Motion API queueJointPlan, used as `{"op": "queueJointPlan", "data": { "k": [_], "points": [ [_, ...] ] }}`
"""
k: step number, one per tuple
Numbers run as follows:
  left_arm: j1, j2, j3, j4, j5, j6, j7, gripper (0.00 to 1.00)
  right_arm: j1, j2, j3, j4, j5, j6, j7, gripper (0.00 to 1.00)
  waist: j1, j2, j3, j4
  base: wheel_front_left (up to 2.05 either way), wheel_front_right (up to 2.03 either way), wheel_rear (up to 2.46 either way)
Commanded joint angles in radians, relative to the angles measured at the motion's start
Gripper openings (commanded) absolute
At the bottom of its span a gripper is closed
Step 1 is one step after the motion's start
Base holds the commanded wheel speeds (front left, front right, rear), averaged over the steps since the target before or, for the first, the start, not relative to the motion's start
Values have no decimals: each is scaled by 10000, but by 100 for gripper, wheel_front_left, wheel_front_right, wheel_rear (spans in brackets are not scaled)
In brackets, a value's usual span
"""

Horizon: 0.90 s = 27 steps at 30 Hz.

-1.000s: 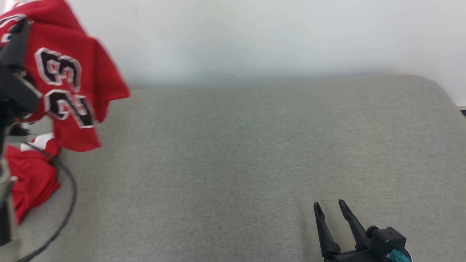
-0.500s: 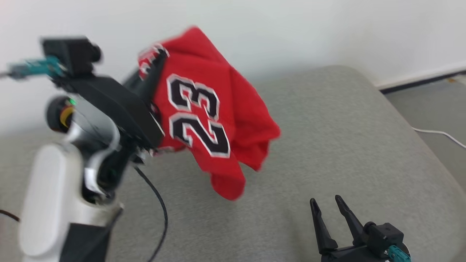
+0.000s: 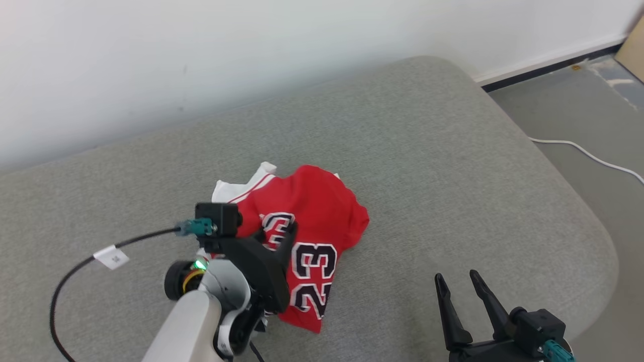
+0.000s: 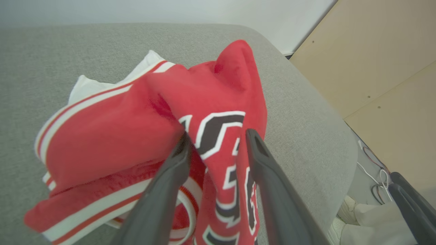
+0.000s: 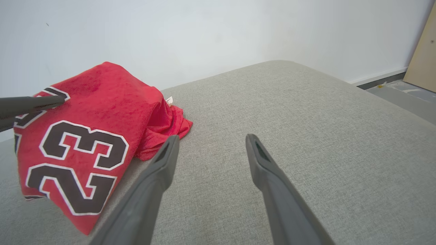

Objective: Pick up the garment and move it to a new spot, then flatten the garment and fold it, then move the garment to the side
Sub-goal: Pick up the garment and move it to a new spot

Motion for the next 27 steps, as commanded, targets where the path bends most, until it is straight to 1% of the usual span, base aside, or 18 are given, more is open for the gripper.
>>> {"op": "queueJointPlan", "data": {
  "k": [1, 4, 9, 12, 16, 20, 21, 23, 27],
  "points": [
    [175, -11, -71, 135, -253, -43, -197, 100, -80, 7, -13, -68, -15, -21, 19, 100, -1, -1, -31, 274, 0, 0, 0],
    [194, -87, -369, 234, -543, -74, -1043, 100, -47, 6, -132, -86, -98, -21, 50, 100, -1, -1, -137, 652, 0, 0, 0],
    [720, -83, -565, -335, -1101, -18, -3069, 100, 203, 3, -432, -71, -163, -21, 104, 100, -1, -1, -484, 1272, 0, 0, 0],
    [1252, -63, -485, -720, -896, 68, -4235, 100, 357, 3, -696, -115, -197, -21, 139, 100, -1, -1, -685, 1647, 0, 0, 0],
    [2287, 174, -97, -1138, -622, 170, -5517, 100, 603, 6, -1043, -217, -319, -21, 206, 100, -1, -1, -948, 2151, 0, 0, 0],
    [3533, 383, 513, -1804, -3, 342, -5899, 100, 780, 3, -1285, -422, -497, -21, 342, 100, -1, -1, -1177, 2489, 0, 0, 0],
    [3533, 383, 513, -1804, -3, 342, -5899, 100, 780, 3, -1285, -422, -497, -21, 342, 100, -1, -1, -1177, 2489, 0, 0, 0],
    [4111, 488, 1100, -2477, 637, 371, -5913, 100, 878, 4, -1392, -508, -574, -21, 382, 100, -1, -1, -1263, 2669, 0, 0, 0],
    [5461, 402, 2054, -3136, 1697, 304, -5915, 100, 1096, 4, -1488, -663, -642, -21, 478, 100, -1, -1, -1418, 2971, 0, 0, 0]
  ]
}}
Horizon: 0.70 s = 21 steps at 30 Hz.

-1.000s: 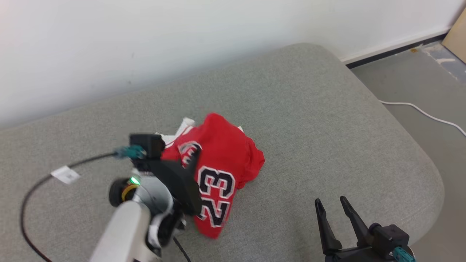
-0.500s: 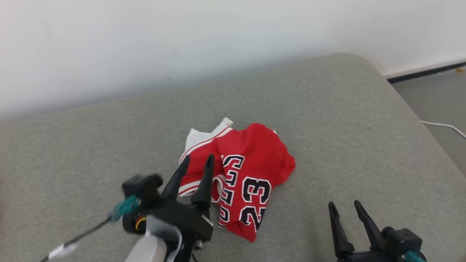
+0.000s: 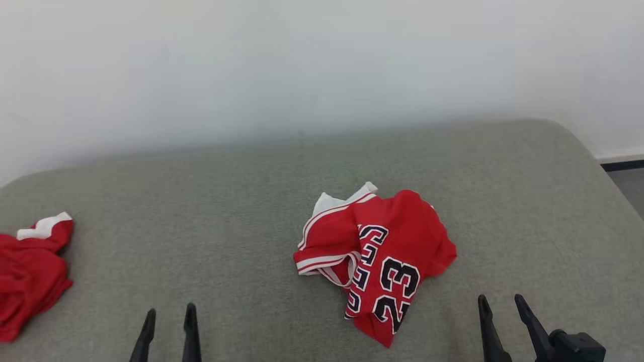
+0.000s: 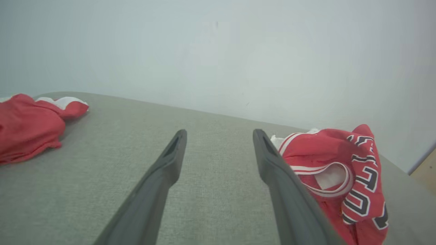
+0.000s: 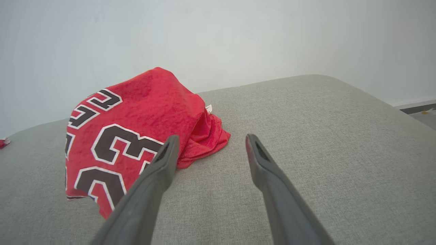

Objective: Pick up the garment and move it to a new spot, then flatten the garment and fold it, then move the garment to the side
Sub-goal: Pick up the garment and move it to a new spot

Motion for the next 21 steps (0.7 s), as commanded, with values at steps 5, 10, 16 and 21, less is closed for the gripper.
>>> {"op": "queueJointPlan", "data": {
  "k": [5, 10, 16, 21],
  "points": [
    [1072, -42, 783, -46, 1226, -258, -34, 100, 489, -1, -142, -148, -148, -21, 127, 100, 1, 0, -424, 717, 0, 0, 0],
    [1434, -111, 1216, 280, 1750, -621, -33, 100, 846, -3, -260, -187, -251, -21, 241, 100, 1, 0, -529, 960, 0, 0, 0],
    [1542, -258, 1599, 341, 1938, -860, -34, 100, 952, -3, -268, -312, -230, -21, 317, 100, 1, 0, -499, 966, 0, 0, 0],
    [1420, -325, 1529, 374, 2152, -992, -35, 100, 867, -1, -181, -379, -122, -21, 303, 100, 1, 0, -407, 899, 0, 0, 0]
  ]
}}
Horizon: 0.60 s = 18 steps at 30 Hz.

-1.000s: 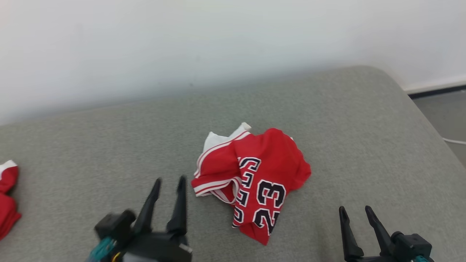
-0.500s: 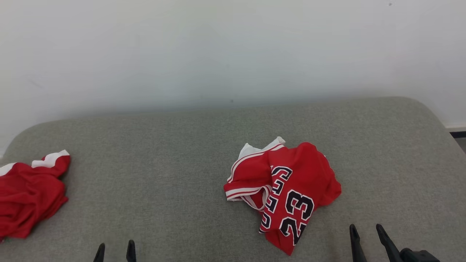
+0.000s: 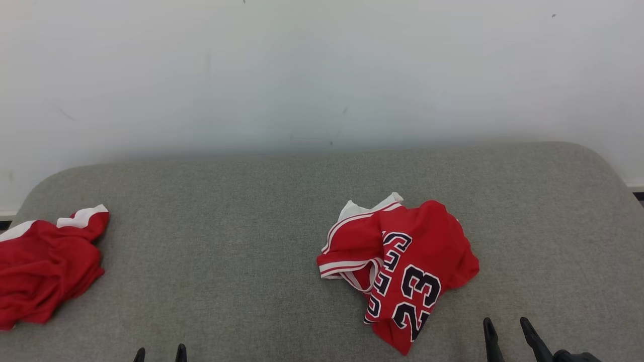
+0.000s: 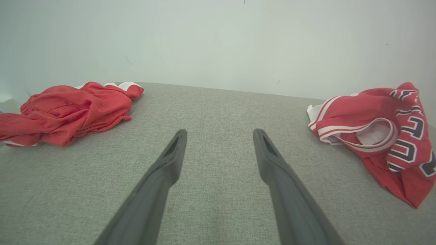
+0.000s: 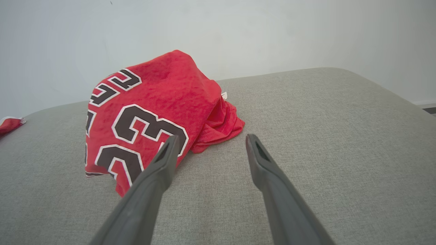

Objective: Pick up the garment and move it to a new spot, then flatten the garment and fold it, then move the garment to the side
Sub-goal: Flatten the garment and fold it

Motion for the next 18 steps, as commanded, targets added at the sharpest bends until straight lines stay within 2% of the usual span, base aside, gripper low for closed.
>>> {"op": "queueJointPlan", "data": {
  "k": [1, 18],
  "points": [
    [-41, -22, 66, 33, 94, -70, -33, 100, -41, -1, 37, -43, 75, -21, 3, 100, 1, 0, 48, -42, 0, 0, 0],
    [-636, -98, 71, 369, 111, -140, -33, 100, -317, -1, 229, 205, 226, -21, -141, 100, 1, 0, 358, -329, 0, 0, 0]
  ]
}}
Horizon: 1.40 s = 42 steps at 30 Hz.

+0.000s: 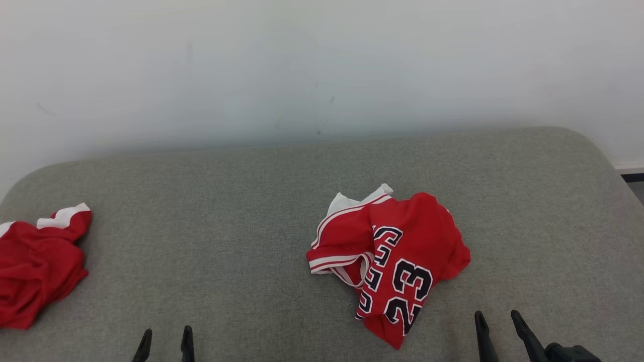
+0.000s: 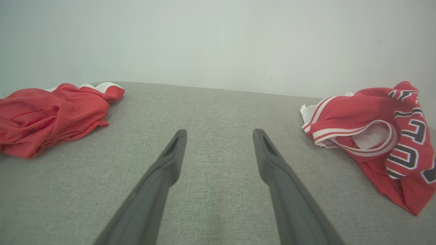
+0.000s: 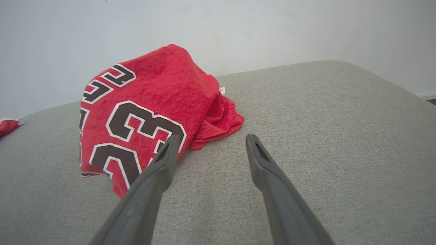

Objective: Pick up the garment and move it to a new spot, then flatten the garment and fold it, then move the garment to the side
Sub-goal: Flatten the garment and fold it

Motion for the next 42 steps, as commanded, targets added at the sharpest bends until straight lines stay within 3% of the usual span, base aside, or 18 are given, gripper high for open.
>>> {"op": "queueJointPlan", "data": {
  "k": [1, 7, 17, 21, 30, 37, 38, 40, 42],
  "points": [
    [-180, -29, -50, 96, 43, -10, -33, 100, -126, -1, 38, 15, 56, -21, -38, 100, -1, 1, 64, -99, 0, 0, 0],
    [-1906, -36, -661, 1477, -238, -14, 3, 100, -372, -3, 281, 5, 135, -21, -86, 100, -1, 1, 481, -884, 0, 0, 0],
    [-4196, -35, -1735, 3401, -1944, -15, 1570, 100, -738, -1, 614, 177, 338, -21, -317, 100, -1, 1, 1307, -2611, 0, 0, 0],
    [-4580, 71, -1728, 3851, -2280, 88, 2087, 100, -854, 2, 736, 308, 484, -21, -468, 100, -1, 1, 1565, -3125, 0, 0, 0],
    [-5252, 98, -1511, 4757, -2461, 845, 2844, 100, -1169, 0, 887, 646, 694, -21, -740, 100, -1, 1, 1953, -3628, 0, 0, 0],
    [-5415, 104, -1665, 4726, -2419, 671, 2376, 100, -1257, 0, 874, 800, 722, -21, -863, 100, -1, 1, 1966, -3605, 0, 0, 0],
    [-5425, 102, -1660, 4725, -2419, 713, 2274, 60, -1261, 0, 871, 818, 697, -21, -872, 100, -1, 1, 1934, -3584, 0, 0, 0],
    [-5426, 84, -1675, 4724, -2455, 690, 2082, 0, -1267, 0, 871, 830, 637, -21, -880, 100, -1, 1, 1848, -3530, 0, 0, 0],
    [-5421, 71, -1677, 4698, -2487, 688, 1983, 0, -1264, 0, 868, 827, 599, -21, -873, 100, -1, 1, 1797, -3498, 0, 0, 0]
  ]
}}
